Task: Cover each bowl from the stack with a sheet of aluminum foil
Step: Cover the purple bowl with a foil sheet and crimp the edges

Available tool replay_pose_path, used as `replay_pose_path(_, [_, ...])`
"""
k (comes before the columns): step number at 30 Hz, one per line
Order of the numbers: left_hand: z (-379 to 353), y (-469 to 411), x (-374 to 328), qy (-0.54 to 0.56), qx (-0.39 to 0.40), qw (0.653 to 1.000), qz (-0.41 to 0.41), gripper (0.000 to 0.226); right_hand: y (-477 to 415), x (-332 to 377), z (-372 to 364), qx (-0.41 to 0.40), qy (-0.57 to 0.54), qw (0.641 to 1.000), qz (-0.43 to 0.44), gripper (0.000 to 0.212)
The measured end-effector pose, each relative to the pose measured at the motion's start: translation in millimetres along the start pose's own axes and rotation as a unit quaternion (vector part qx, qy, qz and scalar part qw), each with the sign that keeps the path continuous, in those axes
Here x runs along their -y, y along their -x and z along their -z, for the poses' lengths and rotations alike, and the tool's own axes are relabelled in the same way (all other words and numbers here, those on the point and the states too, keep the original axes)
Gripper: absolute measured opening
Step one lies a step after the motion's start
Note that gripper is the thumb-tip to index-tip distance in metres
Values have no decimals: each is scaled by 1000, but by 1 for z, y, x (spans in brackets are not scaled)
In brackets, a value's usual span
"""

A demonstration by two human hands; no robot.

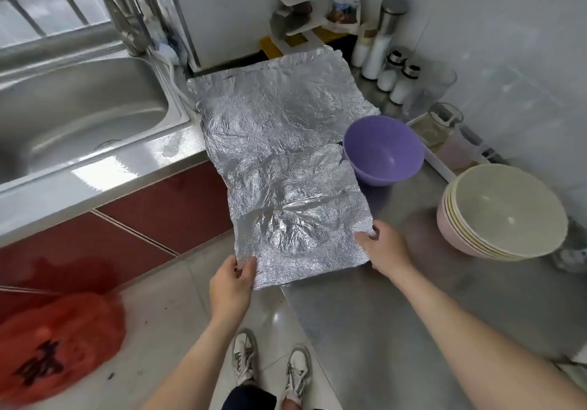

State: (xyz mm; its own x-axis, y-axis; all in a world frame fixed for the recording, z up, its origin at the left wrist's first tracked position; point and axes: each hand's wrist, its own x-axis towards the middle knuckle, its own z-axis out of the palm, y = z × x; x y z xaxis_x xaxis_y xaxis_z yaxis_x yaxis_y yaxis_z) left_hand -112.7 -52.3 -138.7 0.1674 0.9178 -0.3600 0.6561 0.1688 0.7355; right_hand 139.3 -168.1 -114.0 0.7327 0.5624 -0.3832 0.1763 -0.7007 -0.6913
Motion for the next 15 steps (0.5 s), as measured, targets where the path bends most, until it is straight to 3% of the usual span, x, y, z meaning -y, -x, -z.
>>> replay_pose_path(5, [-7, 13, 10, -53, 4, 999, -12, 38, 2, -14, 8, -25, 74, 997, 10, 27])
replay_pose_path(11, [-23, 27, 14, 24, 51, 998, -21, 35, -6, -30, 26, -23, 117, 992, -43, 28])
replay_pose_path(15, [-24, 32, 5, 71, 52, 996, 10, 23, -11, -26, 30, -5, 144, 988, -60, 53])
